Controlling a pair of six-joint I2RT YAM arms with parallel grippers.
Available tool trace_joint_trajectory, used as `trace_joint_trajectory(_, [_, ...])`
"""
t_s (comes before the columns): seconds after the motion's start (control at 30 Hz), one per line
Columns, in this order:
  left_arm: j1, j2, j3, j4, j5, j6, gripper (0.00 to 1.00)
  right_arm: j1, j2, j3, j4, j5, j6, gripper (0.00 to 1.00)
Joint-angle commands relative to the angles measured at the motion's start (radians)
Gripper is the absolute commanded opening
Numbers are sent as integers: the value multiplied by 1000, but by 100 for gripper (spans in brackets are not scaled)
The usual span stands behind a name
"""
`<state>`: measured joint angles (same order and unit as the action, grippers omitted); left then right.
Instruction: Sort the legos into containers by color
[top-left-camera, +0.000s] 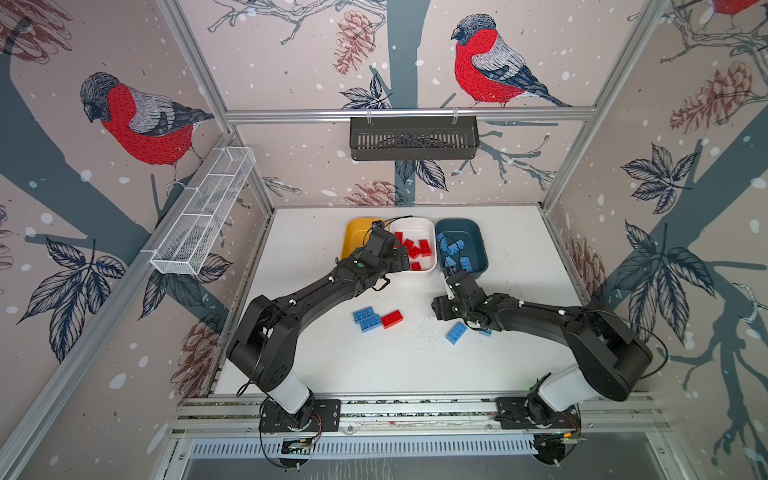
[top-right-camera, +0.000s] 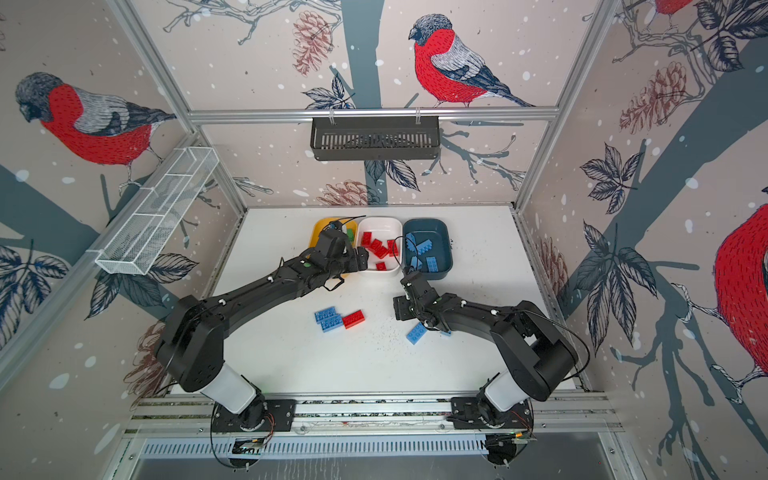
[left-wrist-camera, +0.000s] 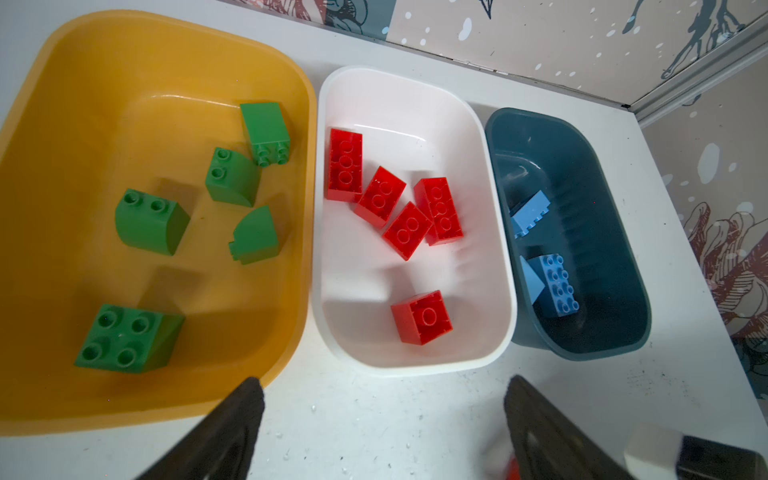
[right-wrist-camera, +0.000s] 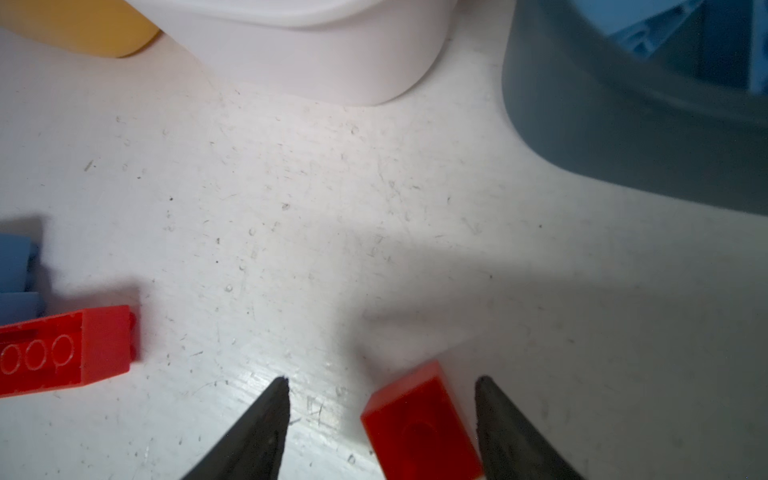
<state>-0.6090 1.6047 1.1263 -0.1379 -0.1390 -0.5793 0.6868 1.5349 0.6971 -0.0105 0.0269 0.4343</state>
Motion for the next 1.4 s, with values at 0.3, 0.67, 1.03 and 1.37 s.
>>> trace_joint_trajectory(0.3, [22, -28, -46, 3, -16, -46, 92, 32, 27, 8, -57, 73, -1, 57])
trace_joint_trajectory(0.67, [32, -107, -123, 7, -76, -94, 93, 85, 76, 71, -96, 242, 8, 42])
trace_joint_trajectory(1.03, [67, -274, -308, 35, -183, -121, 97, 106, -16, 55, 6, 226, 5, 30])
trace_joint_trajectory(1.37, [76, -342, -372, 44, -194, -128, 97, 102, -44, 143, 102, 174, -9, 29])
